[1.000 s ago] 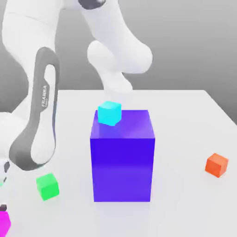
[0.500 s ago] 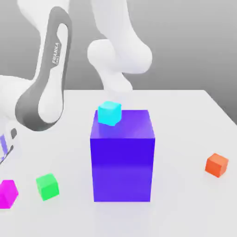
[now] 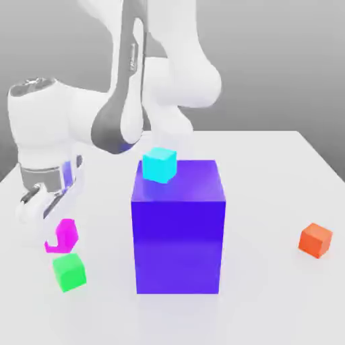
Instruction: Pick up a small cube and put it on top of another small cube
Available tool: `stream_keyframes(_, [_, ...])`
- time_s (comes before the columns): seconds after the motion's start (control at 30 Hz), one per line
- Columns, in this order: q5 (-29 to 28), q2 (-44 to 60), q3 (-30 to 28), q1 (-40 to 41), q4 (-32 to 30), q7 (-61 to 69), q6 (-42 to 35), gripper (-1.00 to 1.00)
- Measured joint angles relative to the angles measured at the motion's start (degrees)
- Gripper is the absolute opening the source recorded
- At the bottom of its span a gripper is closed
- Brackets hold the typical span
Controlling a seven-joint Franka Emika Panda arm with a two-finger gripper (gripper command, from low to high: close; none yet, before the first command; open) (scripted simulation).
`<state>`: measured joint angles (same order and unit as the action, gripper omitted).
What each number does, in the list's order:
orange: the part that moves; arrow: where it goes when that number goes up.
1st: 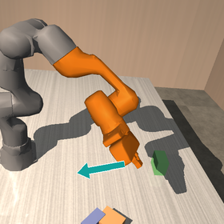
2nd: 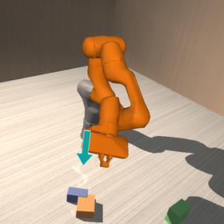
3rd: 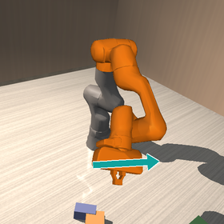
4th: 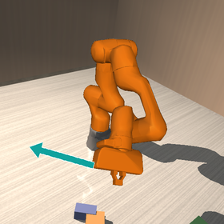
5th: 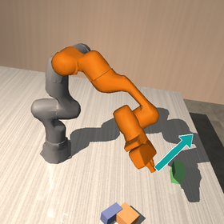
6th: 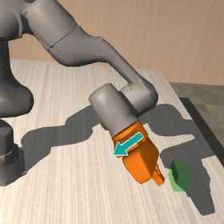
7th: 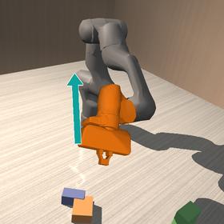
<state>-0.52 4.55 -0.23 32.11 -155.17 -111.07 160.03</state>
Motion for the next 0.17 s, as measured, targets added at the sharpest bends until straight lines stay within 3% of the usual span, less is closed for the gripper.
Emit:
stream_keyframes(0.07, [0.19, 3.02, 0.11, -0.02, 0.05, 0.16, 2.87, -1.0])
stream_keyframes(0.1, [0.32, 4.1, 0.21, 0.01, 0.05, 0.27, 3.9, 1.0])
stream_keyframes(0.17, [0.32, 4.1, 0.21, 0.01, 0.05, 0.27, 3.9, 1.0])
